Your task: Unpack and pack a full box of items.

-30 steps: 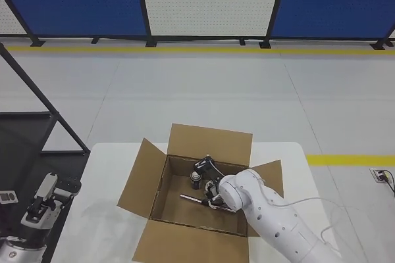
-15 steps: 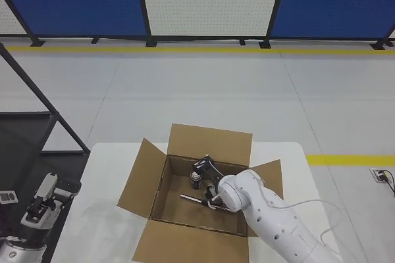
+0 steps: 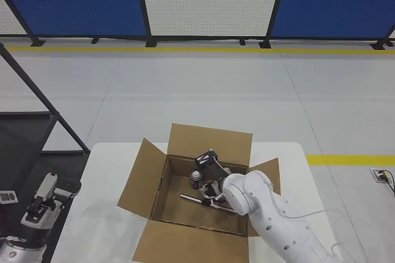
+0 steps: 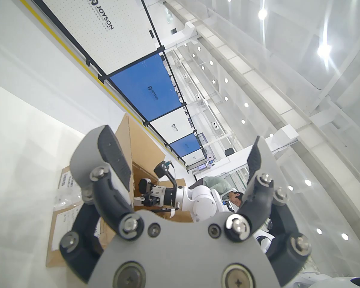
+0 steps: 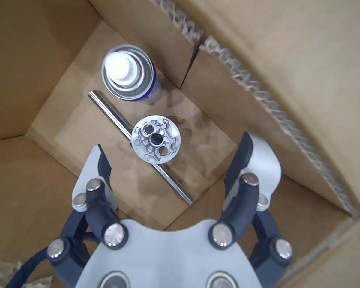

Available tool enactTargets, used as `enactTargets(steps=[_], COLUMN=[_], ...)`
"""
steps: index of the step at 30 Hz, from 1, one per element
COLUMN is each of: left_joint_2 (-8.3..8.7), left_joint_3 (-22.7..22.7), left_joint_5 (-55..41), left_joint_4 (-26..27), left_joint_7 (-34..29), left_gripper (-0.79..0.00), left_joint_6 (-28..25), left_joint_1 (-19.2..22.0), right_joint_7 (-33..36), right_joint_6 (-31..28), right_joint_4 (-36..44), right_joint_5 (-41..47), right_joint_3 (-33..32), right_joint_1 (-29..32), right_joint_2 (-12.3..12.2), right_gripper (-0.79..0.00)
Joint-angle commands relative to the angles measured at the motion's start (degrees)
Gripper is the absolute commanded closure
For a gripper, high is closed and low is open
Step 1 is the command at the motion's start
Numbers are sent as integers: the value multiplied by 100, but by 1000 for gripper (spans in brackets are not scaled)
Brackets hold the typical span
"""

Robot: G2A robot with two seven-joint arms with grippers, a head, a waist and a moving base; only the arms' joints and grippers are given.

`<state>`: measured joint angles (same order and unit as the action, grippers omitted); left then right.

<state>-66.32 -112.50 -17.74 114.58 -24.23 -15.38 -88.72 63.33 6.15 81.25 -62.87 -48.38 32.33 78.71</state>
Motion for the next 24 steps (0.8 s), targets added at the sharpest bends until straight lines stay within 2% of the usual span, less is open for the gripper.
enactTargets(steps=[1,4,9,16,20,24], left_joint_2=[0,0,0,0,0,0], left_joint_3=[0,0,0,0,0,0], left_joint_5=[0,0,0,0,0,0], left_joint_4=[0,0,0,0,0,0], left_joint_7=[0,0,0,0,0,0], left_gripper=[-785,-785,-785,-785,-785,-785], left_joint_6=[0,0,0,0,0,0], left_joint_1=[0,0,0,0,0,0], right_joint_7=[131,232,-69,-1415,-2343,-2743], right_joint_6=[33,-48,-523,-773,-669,-989], right_joint_4=[607,1589,3179,5024,5340,5340], right_joint_5=[-283,-627,-784,-555,18,1065], right_joint_3=[-215,-589,-1258,-2415,-3184,-4004], right_joint_1=[267,779,1780,3291,3974,4460], right_joint_2=[-91,-232,-428,-594,-619,-647], right_gripper=[-785,-785,-785,-785,-785,-785])
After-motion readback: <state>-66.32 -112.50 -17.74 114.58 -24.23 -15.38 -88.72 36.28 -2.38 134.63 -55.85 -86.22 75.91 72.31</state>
